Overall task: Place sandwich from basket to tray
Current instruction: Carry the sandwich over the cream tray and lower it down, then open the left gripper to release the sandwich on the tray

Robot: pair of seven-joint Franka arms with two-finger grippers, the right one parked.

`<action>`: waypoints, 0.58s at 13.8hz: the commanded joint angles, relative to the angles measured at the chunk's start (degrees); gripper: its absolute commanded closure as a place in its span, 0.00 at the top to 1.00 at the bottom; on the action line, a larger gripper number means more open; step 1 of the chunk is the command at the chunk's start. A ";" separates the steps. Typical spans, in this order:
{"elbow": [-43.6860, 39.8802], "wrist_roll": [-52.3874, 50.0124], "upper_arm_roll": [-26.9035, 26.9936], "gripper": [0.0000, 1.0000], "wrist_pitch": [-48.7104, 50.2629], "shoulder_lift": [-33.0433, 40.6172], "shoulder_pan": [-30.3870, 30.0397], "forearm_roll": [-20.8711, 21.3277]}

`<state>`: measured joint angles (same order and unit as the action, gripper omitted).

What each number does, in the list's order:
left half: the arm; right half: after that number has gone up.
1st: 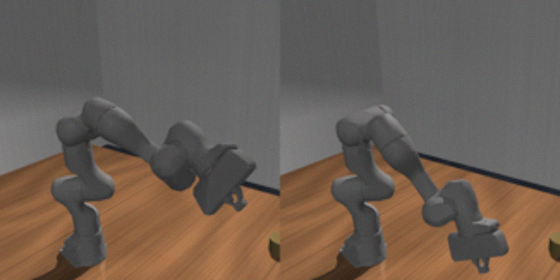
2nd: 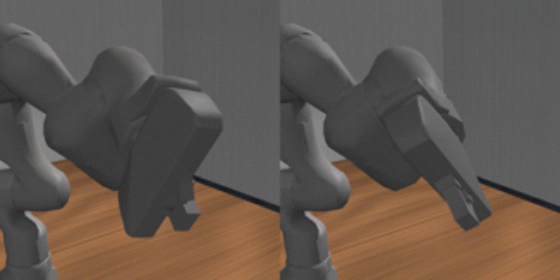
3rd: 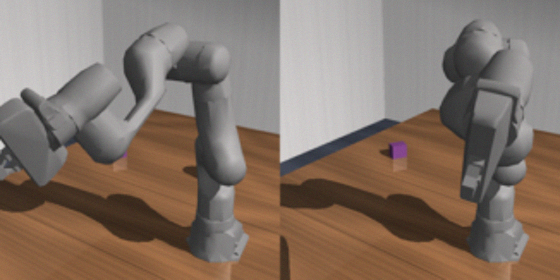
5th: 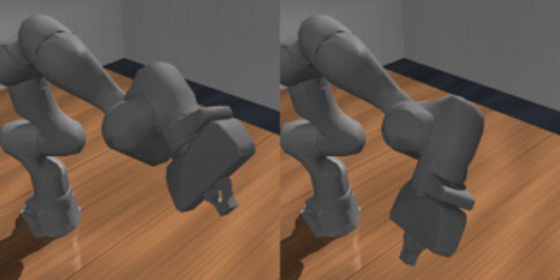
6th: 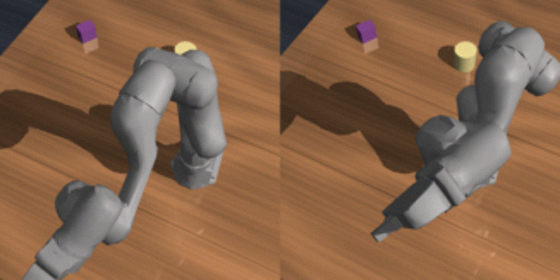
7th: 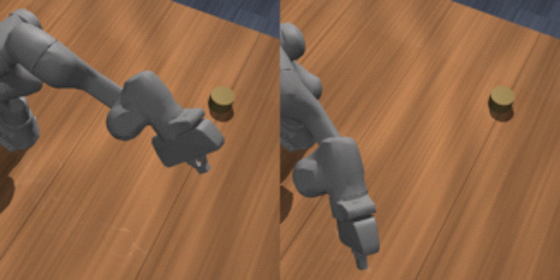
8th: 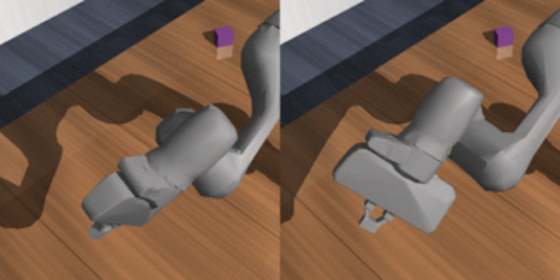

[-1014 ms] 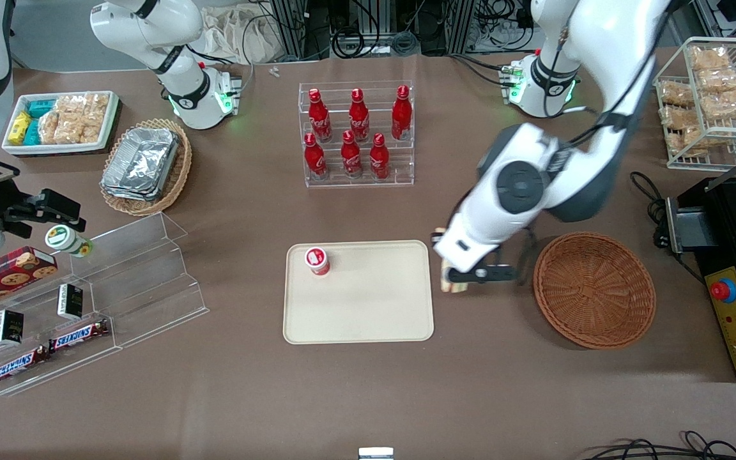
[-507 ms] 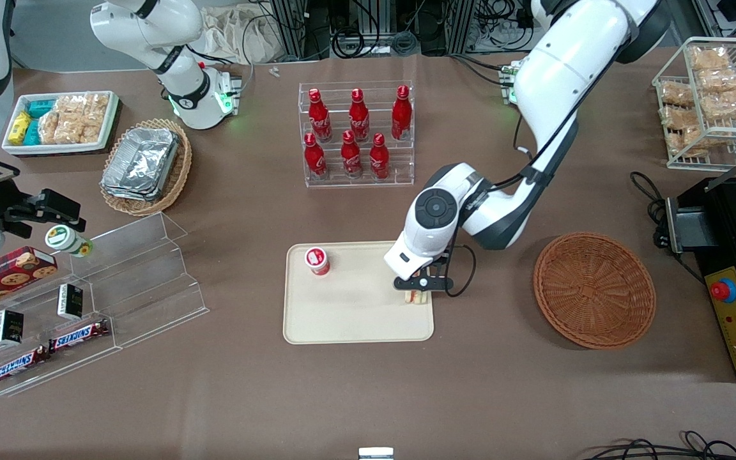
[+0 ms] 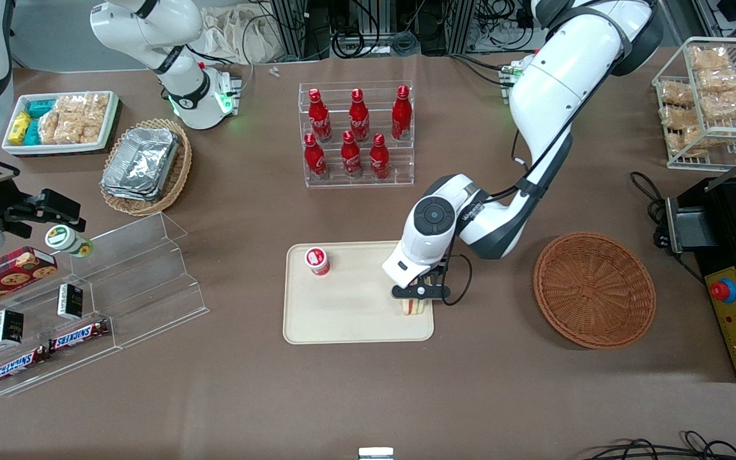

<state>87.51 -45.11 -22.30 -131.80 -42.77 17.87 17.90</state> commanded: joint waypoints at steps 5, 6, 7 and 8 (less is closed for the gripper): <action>-0.85 -0.52 0.06 1.00 17.25 16.64 -4.07 -3.46; -0.77 0.27 0.06 1.00 19.63 19.11 -5.29 -4.97; -0.76 2.54 0.06 1.00 22.18 21.31 -6.35 -6.03; -0.85 5.09 0.06 1.00 25.51 23.59 -7.32 -7.87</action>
<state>84.67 -43.51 -22.20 -110.31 -24.06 12.45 13.03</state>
